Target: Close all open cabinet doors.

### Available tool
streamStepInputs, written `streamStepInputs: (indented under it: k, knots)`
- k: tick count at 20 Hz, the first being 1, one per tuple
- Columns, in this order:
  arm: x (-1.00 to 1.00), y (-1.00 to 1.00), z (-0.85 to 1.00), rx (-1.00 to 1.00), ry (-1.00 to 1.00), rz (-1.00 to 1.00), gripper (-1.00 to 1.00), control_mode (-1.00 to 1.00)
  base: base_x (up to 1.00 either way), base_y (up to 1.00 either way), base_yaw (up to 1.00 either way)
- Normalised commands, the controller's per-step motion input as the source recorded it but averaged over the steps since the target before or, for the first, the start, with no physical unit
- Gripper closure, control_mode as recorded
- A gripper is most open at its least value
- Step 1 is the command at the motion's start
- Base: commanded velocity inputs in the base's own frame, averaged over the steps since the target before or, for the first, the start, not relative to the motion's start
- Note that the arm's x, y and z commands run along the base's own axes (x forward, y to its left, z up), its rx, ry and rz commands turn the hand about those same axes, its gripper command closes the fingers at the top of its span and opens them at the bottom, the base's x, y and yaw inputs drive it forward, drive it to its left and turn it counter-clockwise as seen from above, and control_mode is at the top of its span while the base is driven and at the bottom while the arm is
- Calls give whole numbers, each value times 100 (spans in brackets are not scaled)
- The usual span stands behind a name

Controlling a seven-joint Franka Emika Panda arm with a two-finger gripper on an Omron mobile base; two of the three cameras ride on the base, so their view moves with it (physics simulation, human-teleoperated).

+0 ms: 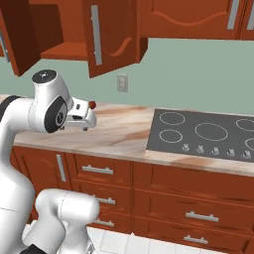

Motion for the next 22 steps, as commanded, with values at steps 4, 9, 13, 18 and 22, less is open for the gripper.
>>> streamStepInputs:
  k: [4, 9, 13, 18, 22]
  knots:
    - [0, 0, 0, 0, 0, 0, -100, 100, -27, 39, 0]
    - [0, 0, 0, 0, 0, 0, -100, 100, -17, 33, 0]
    - [0, 0, 0, 0, 0, 0, -100, 100, 0, 32, 0]
    - [0, 0, 0, 0, 0, 0, -100, 100, 0, 36, 0]
    - [0, 0, 0, 0, 0, 0, -100, 100, 1, 39, 0]
